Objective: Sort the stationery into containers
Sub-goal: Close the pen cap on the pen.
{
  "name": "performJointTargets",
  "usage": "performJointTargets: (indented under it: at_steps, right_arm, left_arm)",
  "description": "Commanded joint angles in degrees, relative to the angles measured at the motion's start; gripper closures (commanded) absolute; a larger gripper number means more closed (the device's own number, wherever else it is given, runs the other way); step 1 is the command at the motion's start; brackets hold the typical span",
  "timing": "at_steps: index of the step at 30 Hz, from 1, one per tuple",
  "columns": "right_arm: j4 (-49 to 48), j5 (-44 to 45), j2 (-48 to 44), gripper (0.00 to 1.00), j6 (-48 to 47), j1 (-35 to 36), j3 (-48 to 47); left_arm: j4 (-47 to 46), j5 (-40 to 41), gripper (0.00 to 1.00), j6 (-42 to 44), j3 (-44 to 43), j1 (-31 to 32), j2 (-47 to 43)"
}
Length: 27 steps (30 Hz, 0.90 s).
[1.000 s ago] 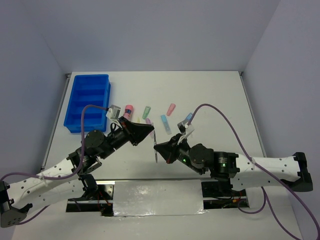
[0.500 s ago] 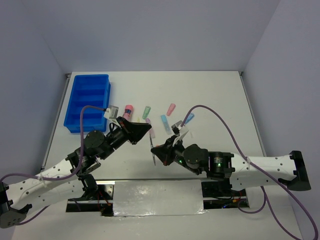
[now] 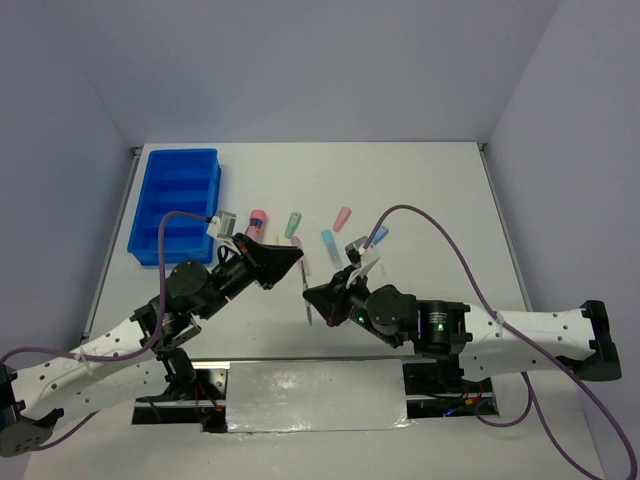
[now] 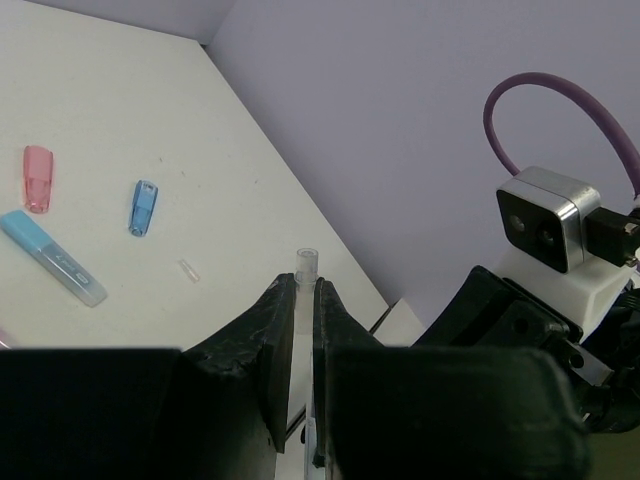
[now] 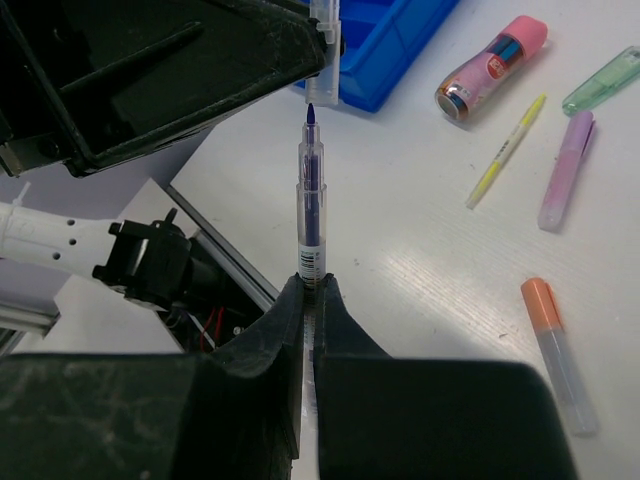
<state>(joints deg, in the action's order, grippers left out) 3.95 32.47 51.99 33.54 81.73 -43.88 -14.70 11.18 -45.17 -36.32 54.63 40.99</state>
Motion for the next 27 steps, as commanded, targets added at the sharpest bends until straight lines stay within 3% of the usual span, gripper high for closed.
performJointTargets:
  at_steps: [1, 27]
  right_arm:
    - [1.5, 2.5, 0.6, 1.00, -0.5, 0.4, -3.5]
    - [2.6, 3.0, 1.7, 1.00, -0.8, -0.8, -4.5]
  left_arm:
    - [-4.0, -0.7, 1.00, 0.3, -0.2, 0.0, -0.3]
    - [-4.2, -1.2, 1.00, 0.8, -0.2, 0.0, 0.1]
